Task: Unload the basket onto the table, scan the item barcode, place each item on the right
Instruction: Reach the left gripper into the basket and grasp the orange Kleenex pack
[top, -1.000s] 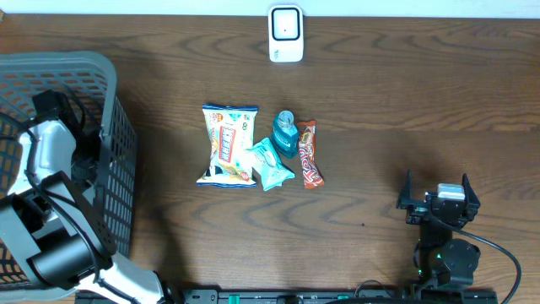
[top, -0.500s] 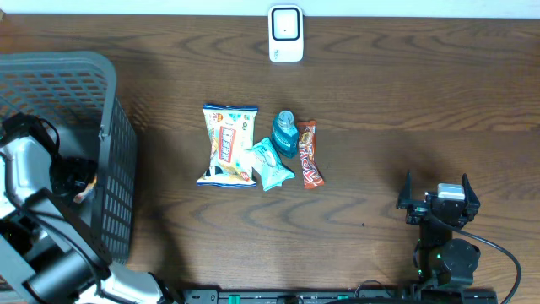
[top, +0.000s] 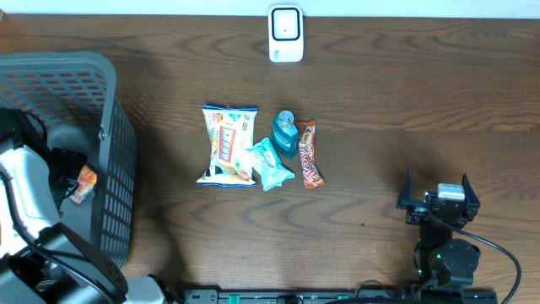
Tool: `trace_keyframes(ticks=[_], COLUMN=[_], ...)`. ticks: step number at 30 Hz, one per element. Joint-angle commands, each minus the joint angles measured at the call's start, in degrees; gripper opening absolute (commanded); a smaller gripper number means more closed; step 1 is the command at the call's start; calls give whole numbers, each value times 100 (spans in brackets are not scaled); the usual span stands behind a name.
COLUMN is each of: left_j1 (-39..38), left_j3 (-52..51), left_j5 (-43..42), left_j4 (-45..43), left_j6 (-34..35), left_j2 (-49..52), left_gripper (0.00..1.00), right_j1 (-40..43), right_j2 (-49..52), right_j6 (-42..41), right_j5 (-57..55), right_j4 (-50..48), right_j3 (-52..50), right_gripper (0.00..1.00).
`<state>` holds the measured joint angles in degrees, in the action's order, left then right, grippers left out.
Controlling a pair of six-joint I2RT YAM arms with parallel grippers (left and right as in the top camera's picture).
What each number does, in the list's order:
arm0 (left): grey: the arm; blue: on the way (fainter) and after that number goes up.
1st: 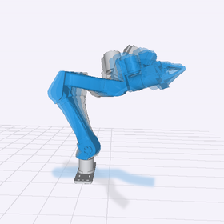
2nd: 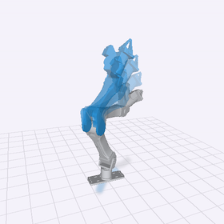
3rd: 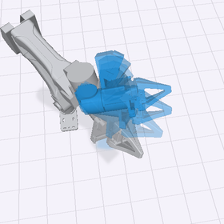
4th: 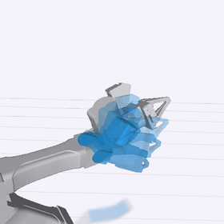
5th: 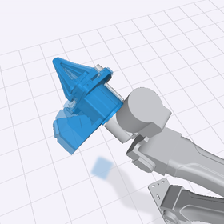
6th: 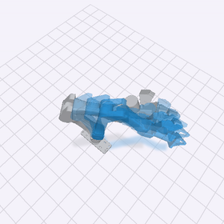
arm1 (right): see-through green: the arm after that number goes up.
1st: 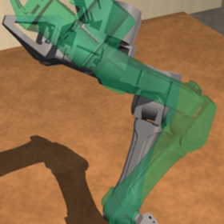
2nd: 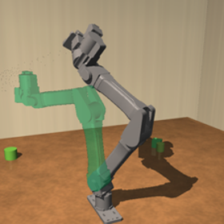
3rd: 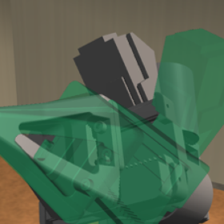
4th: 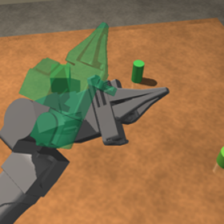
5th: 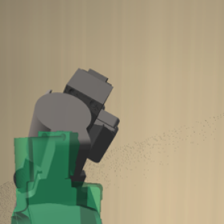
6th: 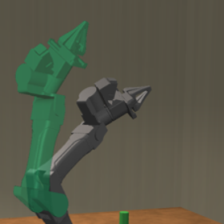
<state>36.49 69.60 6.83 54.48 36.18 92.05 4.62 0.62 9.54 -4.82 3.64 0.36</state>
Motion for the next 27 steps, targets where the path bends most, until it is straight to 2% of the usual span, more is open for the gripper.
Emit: trace_keyframes(ticks=[1, 5, 7, 9, 27], left_j1=[9, 2, 2, 2, 2], left_j3=[-109, -109, -109, -109, -111], left_j5=[114, 107, -267, -385, -352], left_j4=[-42, -177, -387, -450, -710], left_j6=[-44, -107, -511, -573, -979], left_j2=[254, 433, 516, 570, 887], left_gripper=[98, 98, 98, 98, 98], right_j1=[22, 22, 22, 22, 22], right_j2=[-24, -24, -24, -24, -24], right_j6=[39, 39, 39, 39, 39], right_j5=[-44, -44, -44, -44, -44], right_j4=[20, 20, 20, 20, 20], right_j3=[-4, -4, -4, -4, -4], right_gripper=[99, 99, 99, 99, 99])
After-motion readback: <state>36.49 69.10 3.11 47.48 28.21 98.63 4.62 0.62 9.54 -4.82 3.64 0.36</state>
